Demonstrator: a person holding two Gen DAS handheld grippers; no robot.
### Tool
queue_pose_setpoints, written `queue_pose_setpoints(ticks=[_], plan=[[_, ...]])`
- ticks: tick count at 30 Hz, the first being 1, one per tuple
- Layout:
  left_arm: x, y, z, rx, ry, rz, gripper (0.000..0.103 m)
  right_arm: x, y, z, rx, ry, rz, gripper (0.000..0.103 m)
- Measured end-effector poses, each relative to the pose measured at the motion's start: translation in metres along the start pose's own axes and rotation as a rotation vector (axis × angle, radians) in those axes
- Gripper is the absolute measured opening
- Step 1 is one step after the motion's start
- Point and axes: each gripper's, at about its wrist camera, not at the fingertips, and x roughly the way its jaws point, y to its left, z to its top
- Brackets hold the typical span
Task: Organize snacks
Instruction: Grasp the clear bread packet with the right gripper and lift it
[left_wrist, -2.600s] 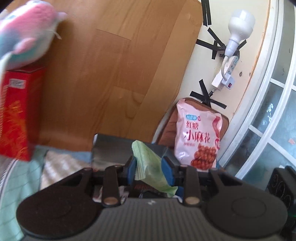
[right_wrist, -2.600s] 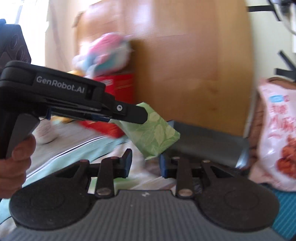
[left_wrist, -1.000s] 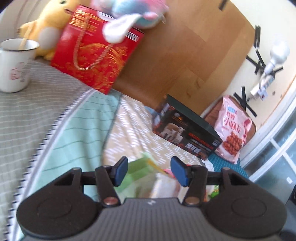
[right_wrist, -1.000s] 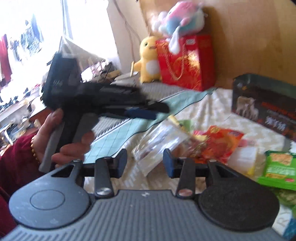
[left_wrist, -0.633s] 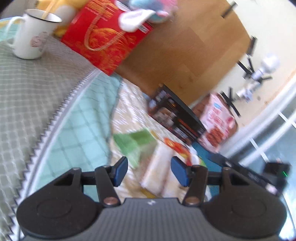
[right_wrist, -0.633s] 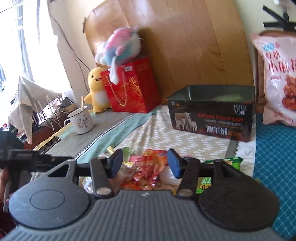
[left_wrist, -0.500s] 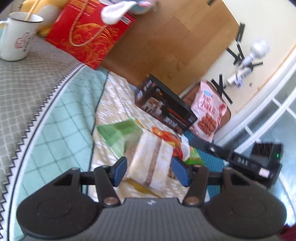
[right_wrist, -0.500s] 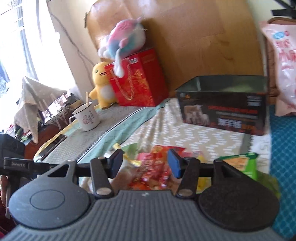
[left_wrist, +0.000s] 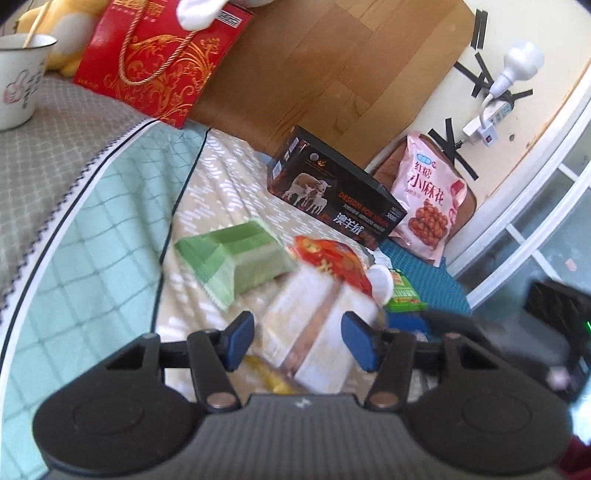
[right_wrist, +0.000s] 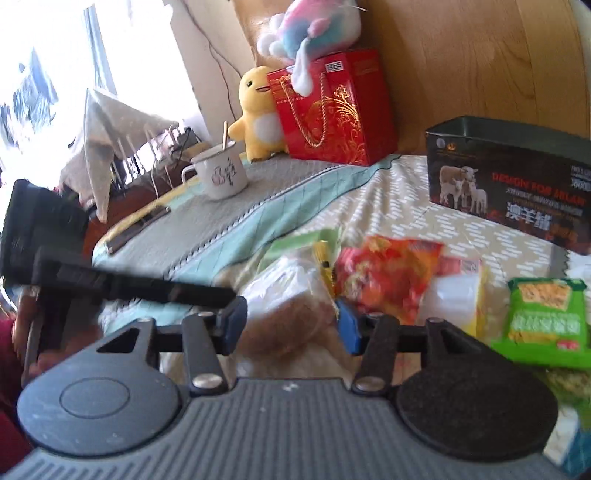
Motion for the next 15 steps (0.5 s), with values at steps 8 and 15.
queue_pose_setpoints(ticks=[8,15], plan=[[0.001,-0.009,0.022,0.044,-0.074,0.006,0.055,-0.031,0.024,-0.037,0.029,0.034,-0.032,0.056],[-0.046,0.013,0.011,-0.052,-0.089,-0.03,0.057,-0.058,0.023,-0.028,-0.047,-0.037,-0.143,0.058]])
